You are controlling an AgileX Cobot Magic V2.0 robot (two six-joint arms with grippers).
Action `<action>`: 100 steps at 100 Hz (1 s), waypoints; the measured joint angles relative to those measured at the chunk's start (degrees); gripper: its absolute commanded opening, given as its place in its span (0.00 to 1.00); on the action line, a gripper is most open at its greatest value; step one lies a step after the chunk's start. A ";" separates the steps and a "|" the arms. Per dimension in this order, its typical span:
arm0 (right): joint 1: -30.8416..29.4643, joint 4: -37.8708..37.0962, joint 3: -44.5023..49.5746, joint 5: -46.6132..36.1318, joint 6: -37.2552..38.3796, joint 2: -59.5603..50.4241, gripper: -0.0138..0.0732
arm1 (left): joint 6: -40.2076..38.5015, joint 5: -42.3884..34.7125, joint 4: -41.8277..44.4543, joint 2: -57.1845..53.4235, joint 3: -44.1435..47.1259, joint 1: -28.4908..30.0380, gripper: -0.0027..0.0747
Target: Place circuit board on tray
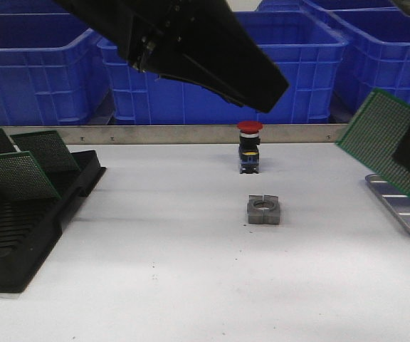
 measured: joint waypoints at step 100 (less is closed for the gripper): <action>-14.94 0.68 2.21 -32.83 4.30 10.38 0.72 | 0.00 -0.35 0.00 0.00 0.00 0.00 0.65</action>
